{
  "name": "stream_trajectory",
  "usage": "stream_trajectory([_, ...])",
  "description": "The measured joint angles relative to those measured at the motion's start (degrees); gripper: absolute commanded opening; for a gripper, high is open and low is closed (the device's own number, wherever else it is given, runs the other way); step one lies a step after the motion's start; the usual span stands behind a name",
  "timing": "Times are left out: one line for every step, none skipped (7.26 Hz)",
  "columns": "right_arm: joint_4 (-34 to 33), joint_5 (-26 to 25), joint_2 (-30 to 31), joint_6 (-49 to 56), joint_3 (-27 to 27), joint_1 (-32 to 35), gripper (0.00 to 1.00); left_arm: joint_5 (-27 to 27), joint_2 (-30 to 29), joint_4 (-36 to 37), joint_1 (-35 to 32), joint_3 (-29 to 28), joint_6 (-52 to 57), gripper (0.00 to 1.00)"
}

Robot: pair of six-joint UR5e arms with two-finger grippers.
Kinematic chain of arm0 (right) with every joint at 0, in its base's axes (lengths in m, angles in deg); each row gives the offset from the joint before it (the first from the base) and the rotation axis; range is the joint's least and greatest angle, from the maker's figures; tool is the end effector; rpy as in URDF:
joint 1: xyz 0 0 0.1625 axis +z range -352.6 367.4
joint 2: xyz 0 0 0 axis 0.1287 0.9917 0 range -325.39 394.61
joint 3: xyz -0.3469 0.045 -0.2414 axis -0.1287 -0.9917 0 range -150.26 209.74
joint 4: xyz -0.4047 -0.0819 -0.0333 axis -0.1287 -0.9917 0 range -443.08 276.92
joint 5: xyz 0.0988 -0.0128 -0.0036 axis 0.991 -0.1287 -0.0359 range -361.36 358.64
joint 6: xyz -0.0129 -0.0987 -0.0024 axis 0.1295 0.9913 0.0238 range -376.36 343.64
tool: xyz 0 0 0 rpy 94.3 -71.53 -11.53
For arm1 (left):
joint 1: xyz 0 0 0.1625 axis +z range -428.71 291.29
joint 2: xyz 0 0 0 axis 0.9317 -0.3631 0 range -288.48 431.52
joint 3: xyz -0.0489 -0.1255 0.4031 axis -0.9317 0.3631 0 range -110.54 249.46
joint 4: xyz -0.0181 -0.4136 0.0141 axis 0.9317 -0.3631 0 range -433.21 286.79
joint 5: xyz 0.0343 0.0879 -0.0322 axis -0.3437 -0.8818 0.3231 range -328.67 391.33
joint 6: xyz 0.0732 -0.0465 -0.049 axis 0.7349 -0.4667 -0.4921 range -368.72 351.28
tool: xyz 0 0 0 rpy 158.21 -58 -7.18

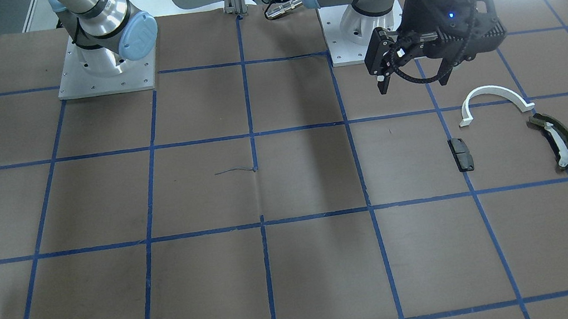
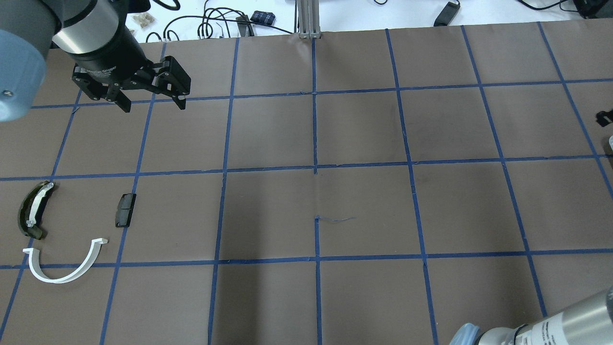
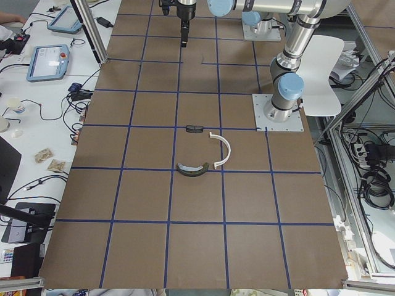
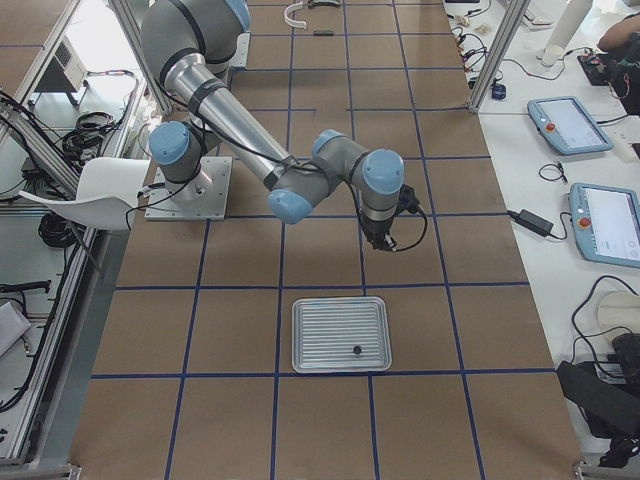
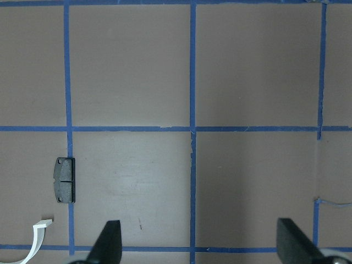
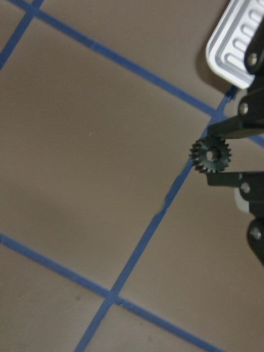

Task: Place bearing gear from tray to pile

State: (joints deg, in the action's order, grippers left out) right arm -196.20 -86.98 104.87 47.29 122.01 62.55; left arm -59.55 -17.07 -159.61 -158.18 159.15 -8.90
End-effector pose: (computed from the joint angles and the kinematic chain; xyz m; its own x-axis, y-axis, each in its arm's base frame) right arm -0.2322 -0.5802 0.3183 -0.8754 -0.4831 -0.0164 -0.4806 0.8735 -0.0770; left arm -0.1273 -0.4913 0.5092 -0.9998 -0.0136 -0.0150 -0.0122 0.9956 -0.0928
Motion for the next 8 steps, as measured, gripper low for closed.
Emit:
stream_trajectory([0.36,-0.6,-0.02,-11.59,0.34,7.74,0.09,0.01,0.0,0.03,0.0,-0.05,0.0,1.0])
stream_trajectory([0.4,-0.63,-0.28,-24.66,0.54,15.39,0.09,0.01,0.0,0.06,0.0,-0.07,0.0,1.0])
stream_trajectory([-0.05,-0.4,-1.06,-38.16,0.76,23.08,0.09,0.01,0.0,0.08,0.0,-0.07,0.0,1.0])
stream_trajectory([-1.78,-0.25,-2.37,-51.58,0.96,30.97,0.11,0.01,0.0,0.09,-0.03,-0.08,0.0,1.0])
stream_trajectory([-4.34,-0.15,-3.74,-63.1,1.1,37.88,0.12,0.01,0.0,0.09,-0.09,-0.04,-0.01,1.0])
stream_trajectory([-7.07,-0.15,-5.39,-73.4,1.18,44.14,0.14,0.03,0.0,0.09,-0.09,0.01,-0.05,1.0])
stream_trajectory([-10.04,-0.31,-7.37,-81.2,1.21,49.28,0.16,0.05,0.0,0.09,-0.05,0.03,-0.06,1.0])
stream_trajectory([-12.22,-0.56,-9.44,-85.89,1.26,52.86,0.37,0.03,0.0,0.09,-0.03,0.08,-0.03,1.0])
